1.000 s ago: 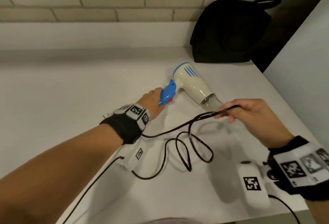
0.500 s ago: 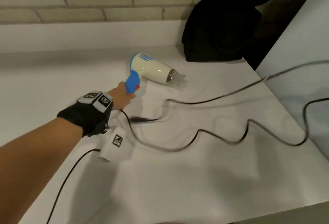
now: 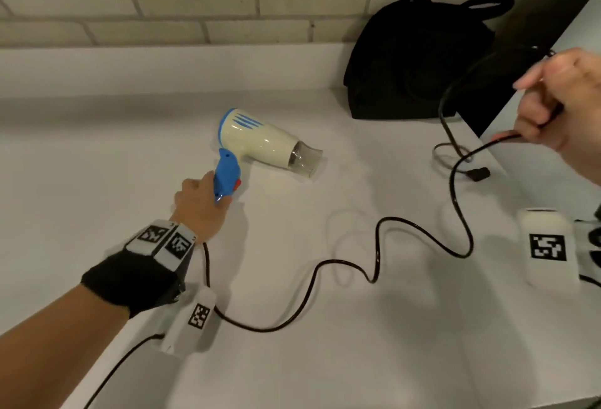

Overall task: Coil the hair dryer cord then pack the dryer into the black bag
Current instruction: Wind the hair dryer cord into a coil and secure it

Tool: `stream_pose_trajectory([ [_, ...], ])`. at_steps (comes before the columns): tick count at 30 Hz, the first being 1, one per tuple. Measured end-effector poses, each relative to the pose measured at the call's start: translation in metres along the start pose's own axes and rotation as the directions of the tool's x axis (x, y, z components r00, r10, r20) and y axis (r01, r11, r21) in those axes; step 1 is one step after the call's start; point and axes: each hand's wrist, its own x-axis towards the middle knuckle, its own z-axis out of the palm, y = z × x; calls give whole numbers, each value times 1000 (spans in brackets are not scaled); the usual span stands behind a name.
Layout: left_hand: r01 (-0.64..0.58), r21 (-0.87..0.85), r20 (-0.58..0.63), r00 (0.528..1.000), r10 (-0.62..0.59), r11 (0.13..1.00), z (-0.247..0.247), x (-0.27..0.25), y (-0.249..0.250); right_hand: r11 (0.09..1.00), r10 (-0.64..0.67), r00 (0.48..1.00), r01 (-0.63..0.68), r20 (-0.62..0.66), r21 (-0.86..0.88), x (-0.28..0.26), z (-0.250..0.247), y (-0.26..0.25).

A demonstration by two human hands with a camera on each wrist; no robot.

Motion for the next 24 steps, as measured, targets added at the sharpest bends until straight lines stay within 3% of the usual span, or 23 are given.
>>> stream_pose_trajectory([
  [2, -143, -32, -26, 989, 142, 989, -4, -23, 16, 997, -61, 998, 62, -18, 54, 3, 11, -7],
  [4, -292, -250, 120, 937, 329, 923, -8, -54, 38, 986, -125, 992, 121, 28, 117, 3, 23, -10],
  [5, -332, -308, 240, 880, 410, 892, -8, -69, 49, 977, -140, 988, 127, 64, 174, 2, 31, -12],
  [7, -411, -215, 484, 743, 462, 886, 6, -92, 60, 961, -158, 986, 140, 60, 240, 3, 39, -15],
  [8, -472, -100, 565, 697, 441, 876, 15, -99, 60, 949, -155, 988, 143, 21, 282, 6, 40, -16],
  [9, -529, 11, 600, 682, 418, 849, 26, -104, 53, 938, -136, 990, 141, -37, 315, 9, 36, -17],
  [11, -563, 100, 525, 730, 437, 821, 39, -103, 37, 919, -79, 988, 124, -133, 375, 16, 24, -13],
  [12, -537, 59, 437, 772, 462, 841, 40, -101, 29, 938, -36, 980, 100, -193, 332, 20, 16, -6],
  [14, -439, -123, 210, 865, 456, 890, 30, -97, 19, 994, 85, 963, -66, -254, 85, 20, 7, 13],
  [15, -396, -231, 118, 895, 430, 889, 22, -95, 15, 970, 171, 958, -205, -229, -133, 18, 4, 27],
  [16, -372, -332, 47, 911, 409, 867, 14, -93, 12, 862, 282, 942, -332, -182, -383, 16, 1, 44],
  [17, -367, -416, -6, 916, 401, 832, 6, -93, 9, 672, 409, 902, -399, -136, -624, 12, 0, 58],
  [18, -369, -483, -39, 915, 402, 794, -1, -94, 9, 452, 498, 856, -394, -141, -800, 8, -1, 70],
  [19, -371, -541, -68, 914, 400, 755, -5, -96, 7, 328, 521, 842, -349, -140, -878, 2, 1, 73],
  [20, -367, -588, -90, 915, 393, 721, -8, -98, 8, 335, 485, 865, -321, -130, -886, -2, 6, 71],
  [22, -379, -627, -120, 910, 396, 680, -12, -103, 10, 577, 190, 974, -210, -121, -789, -14, 26, 50],
  [23, -399, -625, -133, 901, 413, 671, -13, -106, 12, 675, -33, 996, -39, -83, -737, -24, 44, 36],
  [24, -435, -605, -142, 883, 446, 667, -13, -109, 16, 700, -229, 973, 166, 1, -695, -35, 68, 21],
])
